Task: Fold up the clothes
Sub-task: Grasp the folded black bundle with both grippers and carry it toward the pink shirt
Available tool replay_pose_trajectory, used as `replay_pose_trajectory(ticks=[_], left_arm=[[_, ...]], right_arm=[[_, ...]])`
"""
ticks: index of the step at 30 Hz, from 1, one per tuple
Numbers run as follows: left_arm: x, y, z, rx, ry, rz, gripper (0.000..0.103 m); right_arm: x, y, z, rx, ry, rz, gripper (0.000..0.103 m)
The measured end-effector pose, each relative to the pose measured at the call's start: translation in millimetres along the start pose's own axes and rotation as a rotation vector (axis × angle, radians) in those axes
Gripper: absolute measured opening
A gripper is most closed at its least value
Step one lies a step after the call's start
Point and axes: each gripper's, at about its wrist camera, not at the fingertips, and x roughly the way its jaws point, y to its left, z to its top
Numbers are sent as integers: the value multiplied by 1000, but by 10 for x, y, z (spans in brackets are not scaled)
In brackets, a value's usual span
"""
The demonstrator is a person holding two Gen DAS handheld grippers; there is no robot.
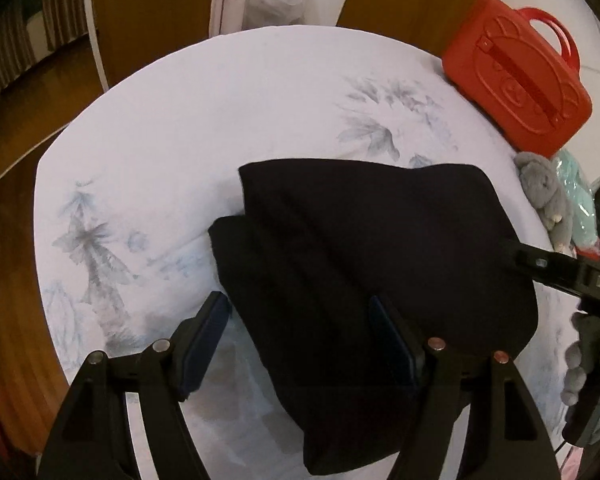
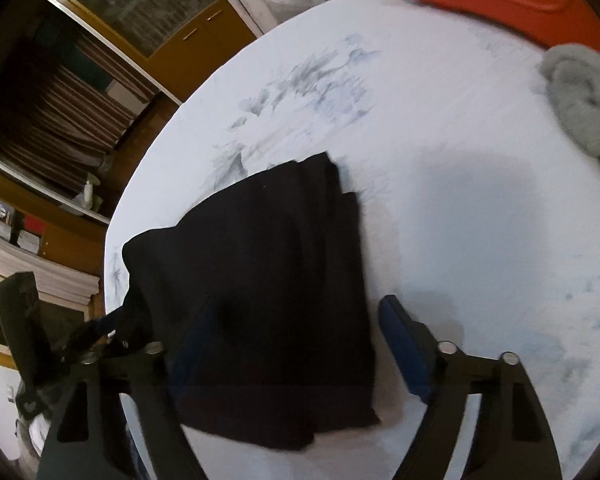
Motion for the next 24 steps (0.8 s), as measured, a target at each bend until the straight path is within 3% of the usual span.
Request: replay_pose_trajectory(ticks=[1, 2, 3, 5, 11, 15, 18, 24], left_arm=[[-6, -10, 10, -2, 10, -12, 67], [-11, -23, 20, -4, 22, -27, 51], [-9, -42, 28, -7, 37, -51, 39], [-3, -69, 26, 0, 44, -63, 35], [22, -68, 92, 3, 47, -91, 35], [29, -75, 96, 16, 35, -89, 34], [25, -35, 89, -8, 48, -114, 29], [27, -133, 92, 66, 35, -100, 27]], right_arm=[[38, 27, 4, -2, 4, -13, 72], [63, 76, 3, -5, 15, -24, 66], [87, 128, 1, -8, 27, -35, 52], [121, 211, -51, -28, 61, -33, 46], [154, 136, -39, -24, 61, -17, 42], [192, 154, 4, -22, 60, -31, 44], [181, 159, -6, -6, 67, -38, 44], [162, 146, -23, -33, 81, -29, 40]])
